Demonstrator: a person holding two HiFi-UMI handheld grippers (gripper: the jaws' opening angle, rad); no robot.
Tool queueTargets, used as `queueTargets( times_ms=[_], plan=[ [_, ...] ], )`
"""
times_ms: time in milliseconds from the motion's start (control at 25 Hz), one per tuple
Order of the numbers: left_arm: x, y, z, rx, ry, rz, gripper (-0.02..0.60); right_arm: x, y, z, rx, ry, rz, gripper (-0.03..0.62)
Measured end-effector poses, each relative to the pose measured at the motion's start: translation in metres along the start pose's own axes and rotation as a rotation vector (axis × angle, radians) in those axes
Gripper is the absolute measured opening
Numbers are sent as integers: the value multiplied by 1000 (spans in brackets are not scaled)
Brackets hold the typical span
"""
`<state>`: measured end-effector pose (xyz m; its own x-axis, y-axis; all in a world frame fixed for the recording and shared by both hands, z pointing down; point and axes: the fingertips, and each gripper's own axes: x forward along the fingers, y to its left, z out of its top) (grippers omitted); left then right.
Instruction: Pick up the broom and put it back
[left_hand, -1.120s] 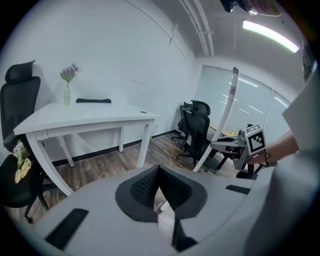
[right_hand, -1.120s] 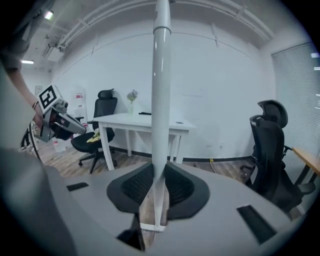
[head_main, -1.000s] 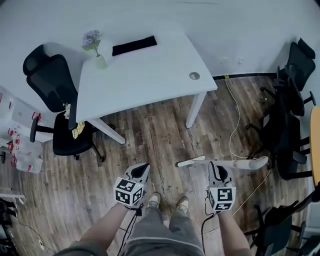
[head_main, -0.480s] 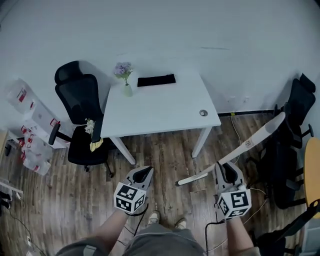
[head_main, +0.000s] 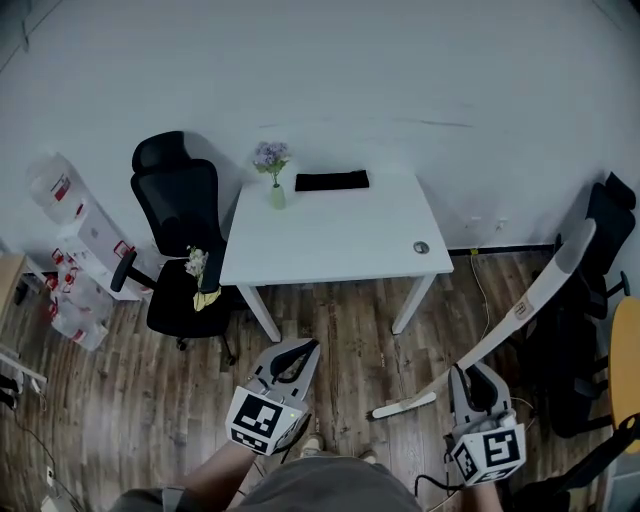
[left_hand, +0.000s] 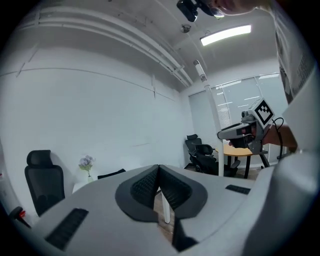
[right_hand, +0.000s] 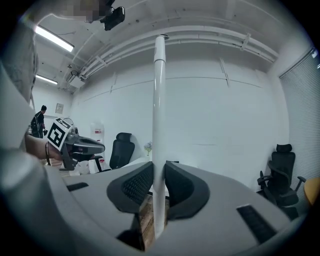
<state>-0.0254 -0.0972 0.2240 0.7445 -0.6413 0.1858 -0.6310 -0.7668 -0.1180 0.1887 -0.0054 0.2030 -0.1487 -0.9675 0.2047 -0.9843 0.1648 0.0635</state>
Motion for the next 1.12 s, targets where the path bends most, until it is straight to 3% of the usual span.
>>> queueTargets(
  times_ms=[520, 800, 1120],
  plan=[
    [3, -1, -4, -20, 5, 3, 15, -9, 11, 2, 65, -8, 22, 94],
    [8, 3, -3, -36, 9, 2, 15, 6, 8, 4, 40, -15, 37, 94],
    [18, 32, 4, 7, -5, 28, 15, 50, 5, 21, 5, -51, 51, 94]
  ],
)
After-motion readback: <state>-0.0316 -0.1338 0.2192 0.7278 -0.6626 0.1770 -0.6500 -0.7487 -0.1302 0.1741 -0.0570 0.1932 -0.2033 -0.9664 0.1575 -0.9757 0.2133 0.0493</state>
